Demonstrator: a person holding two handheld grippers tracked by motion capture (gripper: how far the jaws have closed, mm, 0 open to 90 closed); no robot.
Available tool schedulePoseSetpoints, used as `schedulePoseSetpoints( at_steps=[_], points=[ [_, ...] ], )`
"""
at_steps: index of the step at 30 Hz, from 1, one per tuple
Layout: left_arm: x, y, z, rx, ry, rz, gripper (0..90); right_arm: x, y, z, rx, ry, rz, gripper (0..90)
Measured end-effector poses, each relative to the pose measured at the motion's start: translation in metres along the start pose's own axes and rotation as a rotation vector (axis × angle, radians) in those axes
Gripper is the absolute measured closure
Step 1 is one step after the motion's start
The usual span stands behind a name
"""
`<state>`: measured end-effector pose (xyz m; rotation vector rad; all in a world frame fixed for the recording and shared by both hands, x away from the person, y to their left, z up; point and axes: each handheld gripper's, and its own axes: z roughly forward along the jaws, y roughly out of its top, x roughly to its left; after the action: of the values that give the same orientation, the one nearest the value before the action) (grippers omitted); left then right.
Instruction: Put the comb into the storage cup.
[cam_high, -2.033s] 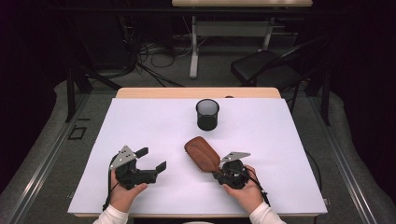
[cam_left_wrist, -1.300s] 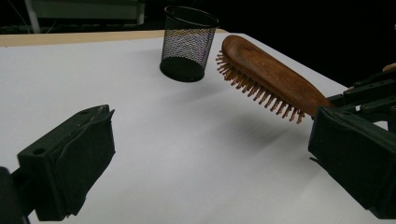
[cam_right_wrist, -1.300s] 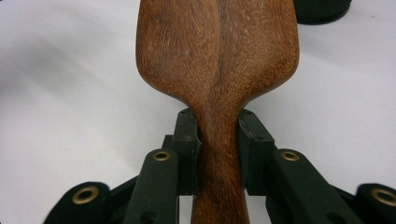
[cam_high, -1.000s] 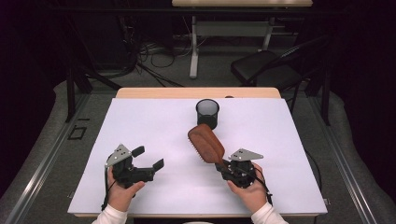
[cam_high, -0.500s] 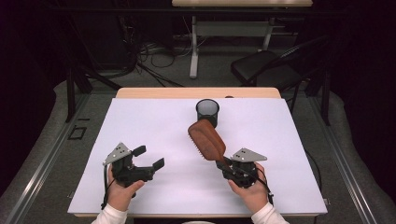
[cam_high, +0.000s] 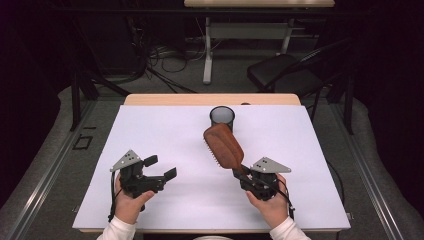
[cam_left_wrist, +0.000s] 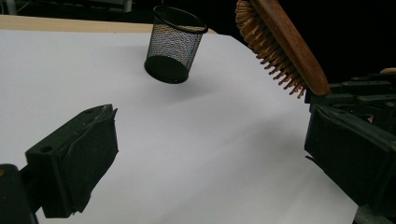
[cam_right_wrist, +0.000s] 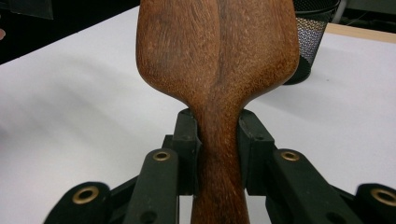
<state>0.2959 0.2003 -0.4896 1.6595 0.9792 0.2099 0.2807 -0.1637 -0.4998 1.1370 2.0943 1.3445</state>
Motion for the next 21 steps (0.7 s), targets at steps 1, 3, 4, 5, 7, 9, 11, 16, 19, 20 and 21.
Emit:
schedulePoseSetpoints(
  at_steps=[1,3,4,5,7,9,11,16,19,20,21],
  points=[
    [0.000,0.000,0.000,0.000,0.000,0.000,2.6,0.000,0.000,0.000,0.000,0.000,0.000,71.9],
    [0.000,0.005,-0.001,0.002,-0.014,-0.026,2.6,0.000,0.003,-0.002,-0.007,-0.003,-0.007,71.9],
    [0.000,0.008,-0.001,0.005,-0.019,-0.029,2.6,0.000,0.004,-0.003,-0.012,-0.004,-0.006,71.9],
    [-0.001,0.010,-0.002,0.002,-0.020,-0.029,2.6,0.000,0.005,-0.003,-0.017,-0.007,-0.012,71.9],
    [-0.002,0.016,-0.002,-0.002,-0.021,-0.030,2.6,0.000,0.009,-0.005,-0.022,-0.009,-0.014,71.9],
    [-0.003,0.022,-0.003,-0.003,-0.017,-0.022,2.6,0.000,0.012,-0.006,-0.029,-0.011,-0.022,71.9],
    [-0.004,0.025,-0.003,-0.004,-0.011,-0.017,2.6,0.001,0.013,-0.007,-0.035,-0.013,-0.025,71.9],
    [-0.009,0.042,-0.003,-0.003,-0.024,-0.013,2.6,0.001,0.021,-0.007,-0.052,-0.019,-0.040,71.9],
    [-0.013,0.048,-0.002,0.008,-0.033,-0.004,4.0,0.002,0.024,-0.005,-0.064,-0.018,-0.048,71.9],
    [-0.014,0.050,-0.001,0.008,-0.033,0.000,4.0,0.003,0.025,-0.005,-0.064,-0.016,-0.044,71.9],
    [-0.016,0.051,0.000,0.010,-0.039,-0.001,4.0,0.003,0.026,-0.004,-0.067,-0.016,-0.048,71.9]
  ],
)
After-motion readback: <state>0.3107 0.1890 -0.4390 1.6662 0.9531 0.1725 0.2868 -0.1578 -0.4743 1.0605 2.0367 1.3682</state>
